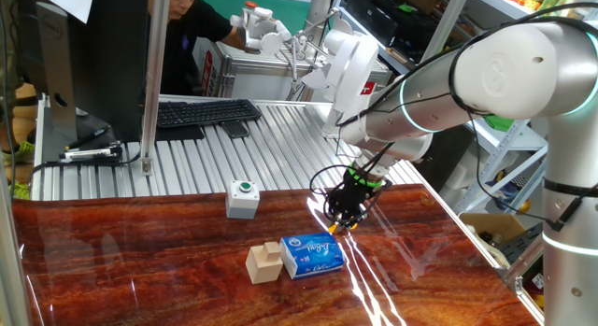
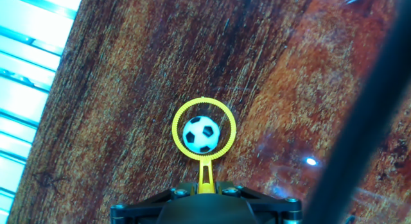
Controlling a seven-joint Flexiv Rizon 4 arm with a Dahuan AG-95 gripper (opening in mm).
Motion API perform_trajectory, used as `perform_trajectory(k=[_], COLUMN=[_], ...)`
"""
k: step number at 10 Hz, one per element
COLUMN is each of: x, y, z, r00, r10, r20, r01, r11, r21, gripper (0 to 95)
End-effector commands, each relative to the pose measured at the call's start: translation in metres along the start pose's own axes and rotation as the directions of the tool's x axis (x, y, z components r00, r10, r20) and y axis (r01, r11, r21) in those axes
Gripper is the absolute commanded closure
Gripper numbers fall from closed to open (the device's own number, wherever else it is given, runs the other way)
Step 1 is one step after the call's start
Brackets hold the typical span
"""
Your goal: Remove the bubble ring from the ball
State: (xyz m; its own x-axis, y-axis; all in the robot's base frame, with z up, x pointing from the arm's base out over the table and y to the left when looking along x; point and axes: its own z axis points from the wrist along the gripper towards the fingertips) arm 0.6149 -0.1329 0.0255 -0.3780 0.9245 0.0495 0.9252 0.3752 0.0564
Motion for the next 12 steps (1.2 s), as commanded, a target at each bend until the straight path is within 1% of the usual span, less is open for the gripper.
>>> perform_trajectory(k=[1,3,6,8,9,10,11,12], x=[0.000,0.002,0.009,0.016,0.025,0.033,0.039,0.046], y=[0.000,-0.002,-0.001,0.000,0.003,0.005,0.007,0.008], z=[-0.002,-0.009,-0.017,-0.022,-0.027,-0.030,-0.033,-0.036], r00=[1.000,1.000,1.000,0.999,0.997,0.992,0.985,0.973], r10=[-0.002,-0.018,-0.017,-0.045,-0.080,-0.119,-0.168,-0.226], r20=[-0.002,-0.008,-0.008,-0.009,-0.016,-0.029,-0.043,-0.053], r01=[0.002,0.018,0.017,0.045,0.081,0.120,0.169,0.227], r11=[1.000,1.000,1.000,0.999,0.996,0.992,0.985,0.974], r21=[0.001,0.009,0.018,0.022,0.029,0.027,0.020,0.013], gripper=[95.0,95.0,95.0,95.0,95.0,95.0,95.0,95.0])
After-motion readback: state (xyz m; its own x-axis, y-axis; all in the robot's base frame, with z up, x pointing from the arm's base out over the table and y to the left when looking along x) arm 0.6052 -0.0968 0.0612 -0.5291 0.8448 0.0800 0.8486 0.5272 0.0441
